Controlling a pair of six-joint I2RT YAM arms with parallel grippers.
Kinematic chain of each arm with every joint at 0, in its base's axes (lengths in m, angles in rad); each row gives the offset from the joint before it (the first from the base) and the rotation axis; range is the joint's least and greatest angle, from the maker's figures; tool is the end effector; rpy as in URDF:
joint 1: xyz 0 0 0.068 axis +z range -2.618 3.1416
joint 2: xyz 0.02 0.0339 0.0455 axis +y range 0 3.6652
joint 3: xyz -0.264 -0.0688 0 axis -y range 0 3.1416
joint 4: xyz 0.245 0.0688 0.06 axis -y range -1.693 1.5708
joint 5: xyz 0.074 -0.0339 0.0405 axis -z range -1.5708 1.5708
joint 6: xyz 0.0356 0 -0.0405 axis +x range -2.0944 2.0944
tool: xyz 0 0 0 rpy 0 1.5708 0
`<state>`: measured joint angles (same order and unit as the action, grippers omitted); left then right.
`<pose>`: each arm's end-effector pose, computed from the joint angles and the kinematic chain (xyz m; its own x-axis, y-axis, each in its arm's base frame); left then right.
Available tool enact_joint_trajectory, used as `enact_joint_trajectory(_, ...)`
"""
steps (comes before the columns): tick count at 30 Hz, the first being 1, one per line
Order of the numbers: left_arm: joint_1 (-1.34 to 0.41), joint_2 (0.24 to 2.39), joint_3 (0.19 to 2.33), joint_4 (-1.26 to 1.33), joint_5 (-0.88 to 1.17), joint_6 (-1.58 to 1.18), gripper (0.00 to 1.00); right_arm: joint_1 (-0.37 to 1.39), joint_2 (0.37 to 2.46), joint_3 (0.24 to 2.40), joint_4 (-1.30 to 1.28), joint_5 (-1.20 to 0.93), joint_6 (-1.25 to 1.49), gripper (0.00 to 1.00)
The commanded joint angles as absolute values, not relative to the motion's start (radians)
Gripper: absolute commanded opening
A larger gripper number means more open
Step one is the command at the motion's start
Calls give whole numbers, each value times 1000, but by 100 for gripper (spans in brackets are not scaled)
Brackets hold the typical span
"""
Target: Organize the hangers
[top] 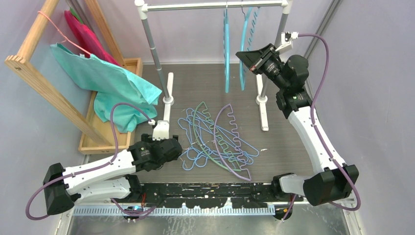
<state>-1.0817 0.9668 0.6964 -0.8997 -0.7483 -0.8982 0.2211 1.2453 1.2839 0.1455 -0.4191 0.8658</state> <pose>0.0971 -0.1309 0.2310 -0.6780 0.0538 -0.7331 -0.0130 0.9963 0.0852 0.2727 0.0762 0.4525 -0.3341 0.6380 -0.6938 -0.5188 0.4901 0.7005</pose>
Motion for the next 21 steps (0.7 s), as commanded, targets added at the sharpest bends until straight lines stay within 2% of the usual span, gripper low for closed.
enact_joint_trajectory(1,-1085,973,708,-906,-777,-909,98,179,1232,1256,314,-474,922,10)
enact_joint_trajectory(3,-1085,975,706,-905,-772,-910,98,165,1224,1226,334,-489,933,18)
enact_joint_trajectory(9,-1085,986,710,-906,-772,-910,98,164,1109,1144,267,-462,838,68)
enact_joint_trajectory(11,-1085,989,708,-903,-770,-909,98,164,1046,1122,204,-425,784,81)
enact_joint_trajectory(21,-1085,1014,712,-893,-767,-896,98,164,732,987,-196,-292,568,87)
